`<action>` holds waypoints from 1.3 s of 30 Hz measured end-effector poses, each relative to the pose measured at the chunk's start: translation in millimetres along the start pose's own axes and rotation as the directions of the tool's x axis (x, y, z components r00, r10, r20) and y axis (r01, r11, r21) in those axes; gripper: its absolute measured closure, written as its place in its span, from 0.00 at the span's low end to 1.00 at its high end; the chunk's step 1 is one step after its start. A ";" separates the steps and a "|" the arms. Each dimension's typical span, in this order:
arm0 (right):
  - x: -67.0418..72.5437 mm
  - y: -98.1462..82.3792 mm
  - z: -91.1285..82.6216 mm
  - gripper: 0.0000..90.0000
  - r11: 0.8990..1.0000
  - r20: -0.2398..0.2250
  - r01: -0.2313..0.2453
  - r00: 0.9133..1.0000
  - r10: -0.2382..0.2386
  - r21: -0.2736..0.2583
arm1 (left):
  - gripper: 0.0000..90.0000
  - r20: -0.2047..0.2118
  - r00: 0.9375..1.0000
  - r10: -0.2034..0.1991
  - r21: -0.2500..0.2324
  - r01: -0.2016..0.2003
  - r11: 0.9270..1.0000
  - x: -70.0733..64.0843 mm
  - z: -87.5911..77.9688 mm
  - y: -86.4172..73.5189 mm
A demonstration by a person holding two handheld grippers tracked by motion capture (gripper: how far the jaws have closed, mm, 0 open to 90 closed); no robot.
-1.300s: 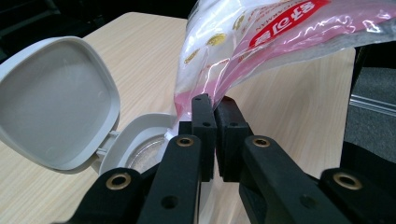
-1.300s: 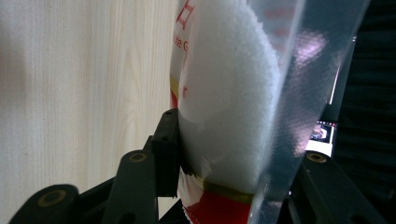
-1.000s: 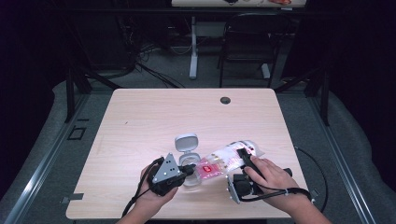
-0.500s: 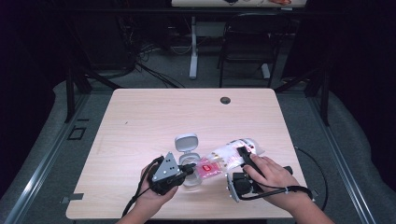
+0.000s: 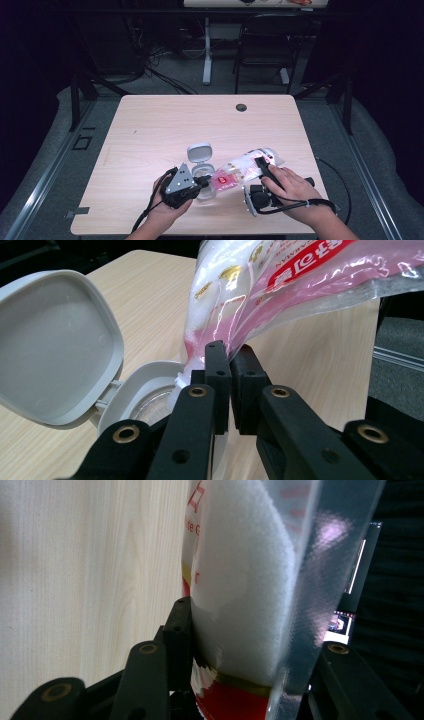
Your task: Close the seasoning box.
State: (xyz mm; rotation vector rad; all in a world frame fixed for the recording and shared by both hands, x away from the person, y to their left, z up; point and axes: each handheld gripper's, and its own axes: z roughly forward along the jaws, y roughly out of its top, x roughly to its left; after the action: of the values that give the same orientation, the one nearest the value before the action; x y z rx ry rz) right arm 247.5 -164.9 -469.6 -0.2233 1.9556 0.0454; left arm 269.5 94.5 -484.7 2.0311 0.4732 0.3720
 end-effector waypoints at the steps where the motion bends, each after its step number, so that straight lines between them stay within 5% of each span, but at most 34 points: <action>1: -0.8 0.1 -0.2 0.64 1.000 -0.003 0.008 1.000 -0.008 0.009 | 0.97 0.000 1.000 0.001 0.001 -0.001 1.000 0.2 0.5 -0.1; 39: -5.8 1.7 -5.8 0.64 0.997 -0.001 0.069 0.998 -0.069 0.022 | 0.97 -0.001 1.000 0.004 0.000 -0.004 1.000 -0.1 2.5 -2.0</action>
State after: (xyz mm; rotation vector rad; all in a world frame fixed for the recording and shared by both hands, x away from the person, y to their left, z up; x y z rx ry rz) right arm 244.1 -163.2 -462.2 -0.2764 1.9464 -0.0217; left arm 270.1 93.4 -487.7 2.0324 0.4698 0.3753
